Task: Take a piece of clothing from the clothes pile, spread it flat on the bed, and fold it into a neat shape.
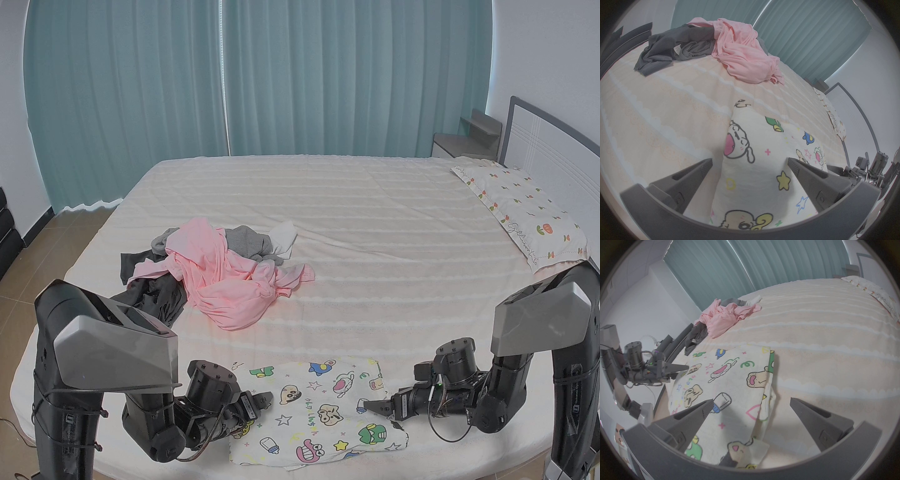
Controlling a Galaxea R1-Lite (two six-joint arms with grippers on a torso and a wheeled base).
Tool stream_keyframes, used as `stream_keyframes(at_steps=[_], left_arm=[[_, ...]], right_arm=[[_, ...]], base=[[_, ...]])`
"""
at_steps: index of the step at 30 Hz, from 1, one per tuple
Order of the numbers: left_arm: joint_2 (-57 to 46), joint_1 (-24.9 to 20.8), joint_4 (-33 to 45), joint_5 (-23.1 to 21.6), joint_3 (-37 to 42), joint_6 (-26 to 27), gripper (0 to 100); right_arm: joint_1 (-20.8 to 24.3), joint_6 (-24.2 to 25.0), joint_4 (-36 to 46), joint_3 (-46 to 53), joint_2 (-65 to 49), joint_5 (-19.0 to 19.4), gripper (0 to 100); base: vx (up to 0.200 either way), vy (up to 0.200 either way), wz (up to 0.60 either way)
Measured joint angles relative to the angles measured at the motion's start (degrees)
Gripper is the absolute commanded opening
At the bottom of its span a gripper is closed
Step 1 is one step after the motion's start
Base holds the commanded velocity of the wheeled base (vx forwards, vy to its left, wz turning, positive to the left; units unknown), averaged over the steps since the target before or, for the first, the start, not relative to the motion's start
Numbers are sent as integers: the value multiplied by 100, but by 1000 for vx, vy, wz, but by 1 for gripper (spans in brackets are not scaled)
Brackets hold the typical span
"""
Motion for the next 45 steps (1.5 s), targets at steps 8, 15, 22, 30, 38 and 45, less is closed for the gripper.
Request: stream_keyframes(at_steps=[8,15,22,30,38,45], left_arm=[[85,-123,-35,-16,-20,0,100],[110,-223,-274,-45,57,-9,100],[118,-245,-288,-46,88,-11,100],[121,-308,-293,-45,91,-28,0],[115,-319,-474,-49,162,-20,0],[104,-313,-1317,-54,485,-9,0]], right_arm=[[115,15,5,-124,182,27,100],[162,15,9,-162,243,30,100],[280,12,5,-240,291,39,100],[388,140,11,-330,341,90,0],[383,312,-244,-269,352,167,0],[368,794,-758,-155,352,183,0]], base=[[0,0,0],[0,0,0],[0,0,0],[0,0,0],[0,0,0],[0,0,0]])
